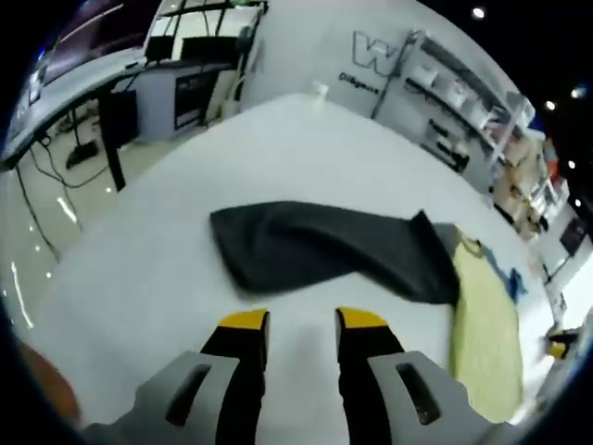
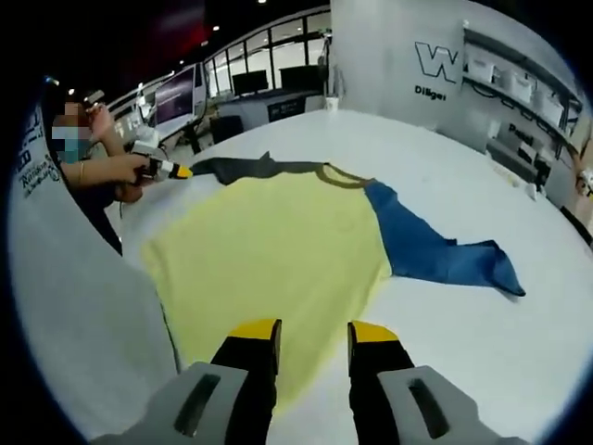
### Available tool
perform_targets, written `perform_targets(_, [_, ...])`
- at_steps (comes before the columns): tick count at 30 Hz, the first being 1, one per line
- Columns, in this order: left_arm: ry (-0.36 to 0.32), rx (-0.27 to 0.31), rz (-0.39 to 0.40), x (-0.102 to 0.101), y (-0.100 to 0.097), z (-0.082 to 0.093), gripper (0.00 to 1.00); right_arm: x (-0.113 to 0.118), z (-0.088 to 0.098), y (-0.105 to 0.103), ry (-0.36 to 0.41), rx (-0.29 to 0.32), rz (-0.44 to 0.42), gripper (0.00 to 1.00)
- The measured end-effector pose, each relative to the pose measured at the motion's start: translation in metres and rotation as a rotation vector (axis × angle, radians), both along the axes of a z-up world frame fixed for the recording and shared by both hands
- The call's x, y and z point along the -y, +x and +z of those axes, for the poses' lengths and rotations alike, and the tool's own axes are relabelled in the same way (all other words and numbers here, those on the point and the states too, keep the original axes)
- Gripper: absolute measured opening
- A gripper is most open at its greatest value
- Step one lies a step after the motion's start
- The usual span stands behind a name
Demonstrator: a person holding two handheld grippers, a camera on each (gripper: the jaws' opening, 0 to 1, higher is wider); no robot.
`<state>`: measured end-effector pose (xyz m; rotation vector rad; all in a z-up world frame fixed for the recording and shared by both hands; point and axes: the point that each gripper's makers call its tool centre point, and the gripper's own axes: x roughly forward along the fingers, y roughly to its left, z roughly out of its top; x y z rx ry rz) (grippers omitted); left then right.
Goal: Fold the garment on the visible template until the final outline fits inside the template.
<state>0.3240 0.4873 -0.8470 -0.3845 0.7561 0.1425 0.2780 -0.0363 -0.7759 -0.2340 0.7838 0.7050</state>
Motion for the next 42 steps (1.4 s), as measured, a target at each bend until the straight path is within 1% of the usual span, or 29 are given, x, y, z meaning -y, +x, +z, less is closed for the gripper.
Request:
perform_targets(1, [0.004,0.01,0.003,-0.002,0.002,0.001,0.22,-0.001,0.0,0.002,0.0,0.0,-0.001,0.23])
perform_targets(3, [-0.015,0.019,0.03,-0.012,0.008,-0.001,0.2,-0.001,-0.003,0.005,-0.01,-0.006,-0.002,0.23])
perform_targets(4, [-0.009,0.029,0.031,-0.014,0.011,0.0,0.19,-0.003,-0.003,0.005,-0.014,-0.008,-0.002,0.22])
perform_targets(6, [-0.009,0.03,0.042,-0.011,0.011,0.002,0.18,-0.003,-0.005,0.007,-0.019,-0.011,-0.001,0.21])
perform_targets(10, [-0.028,0.038,0.083,-0.019,0.018,0.002,0.16,-0.009,-0.005,0.007,-0.021,-0.017,0.012,0.21])
perform_targets(11, [-0.031,0.036,0.096,-0.017,0.017,0.004,0.16,-0.01,-0.005,0.007,-0.021,-0.019,0.016,0.21])
perform_targets(14, [-0.034,0.04,0.108,-0.016,0.018,0.005,0.12,-0.012,-0.004,0.006,-0.023,-0.022,0.02,0.2])
perform_targets(17, [-0.04,0.049,0.119,-0.017,0.019,0.005,0.05,-0.012,-0.005,0.008,-0.023,-0.025,0.019,0.2])
perform_targets(18, [-0.045,0.046,0.121,-0.023,0.021,0.001,0.03,-0.012,-0.004,0.008,-0.025,-0.025,0.02,0.2])
perform_targets(19, [-0.044,0.047,0.12,-0.025,0.021,0.001,0.02,-0.012,-0.004,0.008,-0.025,-0.024,0.019,0.21])
perform_targets(22, [-0.039,0.064,0.136,-0.031,0.021,0.009,0.0,-0.013,-0.003,0.011,-0.014,-0.027,0.013,0.21])
perform_targets(24, [-0.011,0.072,0.148,-0.041,0.022,0.014,0.0,-0.015,-0.001,0.013,0.0,-0.018,0.009,0.22])
perform_targets(25, [-0.004,0.076,0.151,-0.048,0.024,0.011,0.0,-0.015,-0.001,0.013,-0.001,-0.019,0.008,0.22])
perform_targets(26, [0.003,0.085,0.155,-0.054,0.027,0.014,0.0,-0.014,-0.002,0.015,-0.002,-0.019,0.008,0.23])
perform_targets(28, [0.014,0.107,0.151,-0.056,0.03,0.028,0.0,-0.015,-0.002,0.015,0.003,-0.018,0.007,0.24])
perform_targets(30, [0.032,0.122,0.139,-0.061,0.035,0.037,0.0,-0.017,-0.001,0.015,0.015,-0.016,0.007,0.26])
perform_targets(32, [0.052,0.149,0.125,-0.067,0.04,0.049,0.0,-0.018,-0.001,0.015,0.025,-0.018,0.004,0.29])
perform_targets(33, [0.058,0.159,0.119,-0.067,0.041,0.055,0.0,-0.018,-0.001,0.015,0.029,-0.021,-0.003,0.32])
perform_targets(34, [0.078,0.174,0.123,-0.07,0.042,0.063,0.0,-0.018,-0.001,0.015,0.033,-0.022,-0.005,0.33])
perform_targets(35, [0.122,0.194,0.123,-0.075,0.043,0.07,0.0,-0.018,-0.001,0.014,0.04,-0.019,-0.006,0.32])
perform_targets(36, [0.142,0.202,0.123,-0.078,0.043,0.075,0.0,-0.019,-0.001,0.014,0.041,-0.019,-0.007,0.32])
perform_targets(37, [0.149,0.21,0.123,-0.078,0.043,0.082,0.0,-0.019,-0.001,0.013,0.044,-0.017,-0.009,0.31])
perform_targets(38, [0.151,0.213,0.123,-0.079,0.043,0.084,0.0,-0.019,-0.001,0.012,0.045,-0.017,-0.009,0.31])
perform_targets(41, [0.165,0.248,0.131,-0.083,0.044,0.102,0.0,-0.015,0.0,0.011,0.049,-0.012,-0.013,0.31])
perform_targets(42, [0.164,0.254,0.131,-0.084,0.044,0.106,0.0,-0.014,0.0,0.011,0.052,-0.01,-0.017,0.31])
